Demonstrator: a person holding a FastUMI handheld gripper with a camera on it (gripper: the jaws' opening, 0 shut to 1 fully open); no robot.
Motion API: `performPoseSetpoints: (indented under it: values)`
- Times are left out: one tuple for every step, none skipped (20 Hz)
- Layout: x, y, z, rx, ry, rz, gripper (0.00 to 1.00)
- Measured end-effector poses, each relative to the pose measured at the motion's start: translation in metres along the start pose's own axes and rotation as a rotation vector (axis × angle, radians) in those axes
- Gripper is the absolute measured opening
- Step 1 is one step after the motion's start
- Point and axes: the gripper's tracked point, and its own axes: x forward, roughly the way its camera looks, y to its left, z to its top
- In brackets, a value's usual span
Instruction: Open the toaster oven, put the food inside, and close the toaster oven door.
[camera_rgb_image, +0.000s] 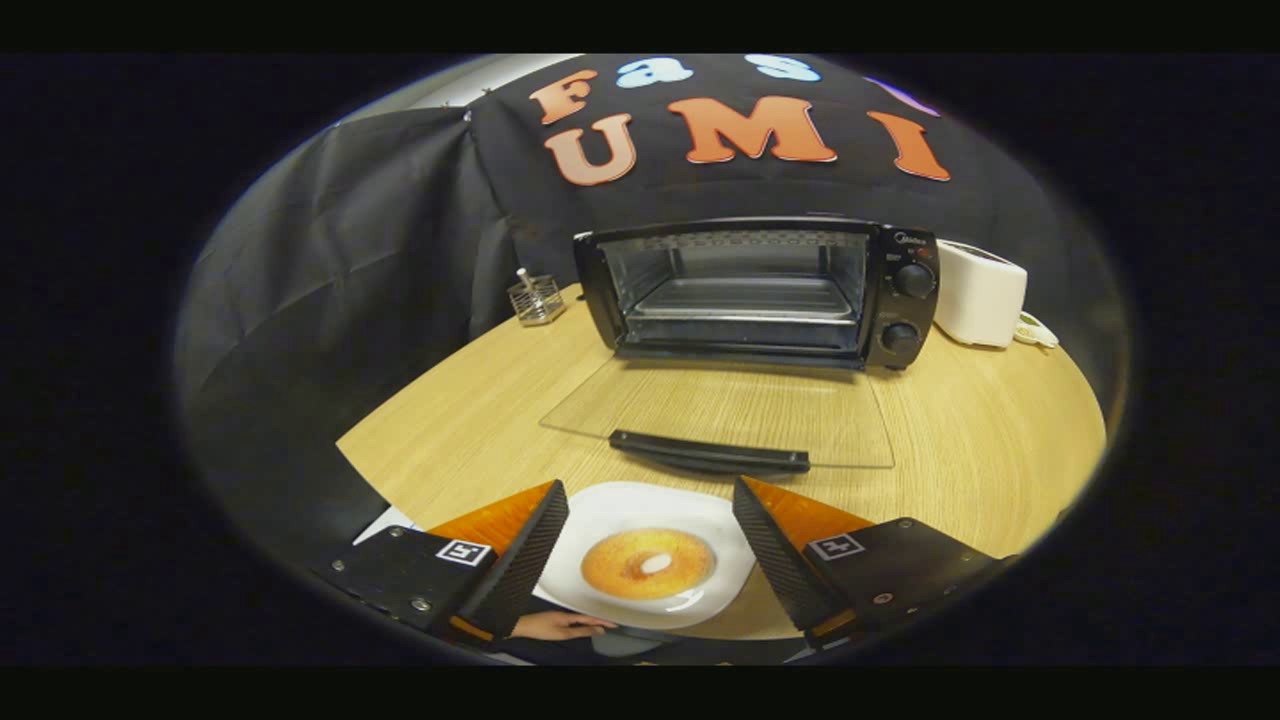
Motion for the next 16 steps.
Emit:
performPoseSetpoints:
  values:
    - [-0.002,0.003,-0.009,-0.021,0.020,0.002,0.99]
    - [-0.003,0.004,-0.015,-0.034,0.028,0.001,0.99]
    - [-0.004,0.006,-0.021,-0.042,0.043,0.003,0.99]
    - [-0.005,0.009,-0.028,-0.042,0.056,0.011,0.99]
    - [-0.004,0.009,-0.032,-0.045,0.066,0.007,0.99]
    - [-0.006,0.009,-0.032,-0.050,0.062,0.003,0.99]
    - [-0.006,0.008,-0.031,-0.055,0.060,-0.006,1.00]
    - [-0.006,0.008,-0.031,-0.054,0.057,-0.006,0.99]
    - [-0.005,0.007,-0.032,-0.055,0.059,-0.012,0.99]
    - [-0.004,0.007,-0.034,-0.070,0.060,-0.023,0.99]
    - [-0.002,0.004,-0.036,-0.093,0.064,-0.043,0.99]
    - [-0.002,-0.001,-0.039,-0.117,0.063,-0.067,0.99]
    - [0.000,-0.007,-0.040,-0.130,0.068,-0.095,0.99]
    - [0.000,-0.012,-0.046,-0.128,0.082,-0.111,0.98]
    - [0.003,-0.010,-0.047,-0.110,0.082,-0.103,0.98]
    - [0.003,-0.012,-0.044,-0.096,0.066,-0.108,0.96]
